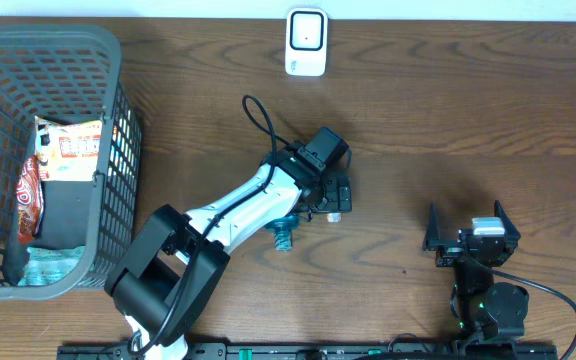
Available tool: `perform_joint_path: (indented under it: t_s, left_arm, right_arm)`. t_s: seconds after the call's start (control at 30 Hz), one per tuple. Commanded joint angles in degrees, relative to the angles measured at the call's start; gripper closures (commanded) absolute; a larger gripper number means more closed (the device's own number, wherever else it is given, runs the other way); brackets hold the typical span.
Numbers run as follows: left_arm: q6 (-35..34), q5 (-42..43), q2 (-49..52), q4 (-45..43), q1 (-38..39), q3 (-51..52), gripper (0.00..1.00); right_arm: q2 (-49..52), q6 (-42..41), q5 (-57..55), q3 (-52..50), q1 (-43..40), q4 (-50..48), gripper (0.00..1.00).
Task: Scan the item barcode
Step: 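Carry the small orange box beside the bottle and release it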
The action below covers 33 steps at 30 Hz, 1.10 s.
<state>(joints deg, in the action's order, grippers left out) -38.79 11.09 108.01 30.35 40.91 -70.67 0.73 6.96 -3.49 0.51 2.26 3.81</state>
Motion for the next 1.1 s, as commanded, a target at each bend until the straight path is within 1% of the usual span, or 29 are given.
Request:
perform_joint_path:
  t_s: [0.0,0.13,0.27,0.33,0.43,0.47,0.57,0.6,0.7,0.77,0.83,0.97,1.07]
  left_arm:
    - [0.35,-2.75,-0.44,0.22,0.33,0.04,0.02]
    - [0.37,-1.68,-2.10,0.87,0.33,0.04,0.02]
    - [1.18,-1.75,-6.51,1.53,0.33,-0.17,0.02]
    - [3.28,-1.75,-9.81,1.46,0.33,-0.26,0.02]
    - [7.85,-1.77,-15.54,1.53,0.26,-0.59,0.02]
    - [10.25,-2.45,-18.95,1.55,0.24,-0.63,0.02]
    - [14.23,-8.48,-26.03,3.41,0.20,-1.31,0.02]
    - [16.35,-13.22,-30.36,5.11,-0.09,-2.14,0.02]
    - [16.70,-22.03,-37.70,8.63,-2.25,-4.09,0.02]
    - [16.68,-26.14,-42.69,10.25,-5.64,-5.22,0.02]
    - [16.68,-28.00,-46.84,10.32,-10.01,-5.60,0.02]
    - [15.52,-28.59,-53.44,10.36,-24.17,-6.49,0.02]
    - [12.48,-28.59,-55.21,11.21,-35.78,-6.54,0.02]
  right_arm:
    - [-0.13,0.59,-0.46,-0.20,-0.46,0.04,0.01]
    - [-0.13,0.59,-0.46,-0.20,-0.46,0.04,0.01]
    - [-0.13,0.59,-0.46,-0.20,-0.46,0.04,0.01]
    - [-0.13,0.59,-0.48,-0.20,-0.46,0.04,0.01]
    - [-0.13,0.59,-0.46,-0.20,-0.46,0.04,0.01]
    - [-0.13,0.59,-0.48,-0.20,-0.46,0.04,0.01]
    - [-0.13,0.59,-0.46,-0.20,-0.46,0.04,0.01]
    - [-0.13,0.59,-0.46,-0.20,-0.46,0.04,0.01]
    - [-0.13,0.59,-0.48,-0.20,-0.46,0.04,0.01]
    - [-0.13,0.59,-0.48,-0.20,-0.46,0.04,0.01]
    - [-0.13,0.59,-0.46,-0.20,-0.46,0.04,0.01]
    - [-0.13,0.59,-0.46,-0.20,-0.46,0.04,0.01]
    - [-0.13,0.59,-0.48,-0.20,-0.46,0.04,0.01]
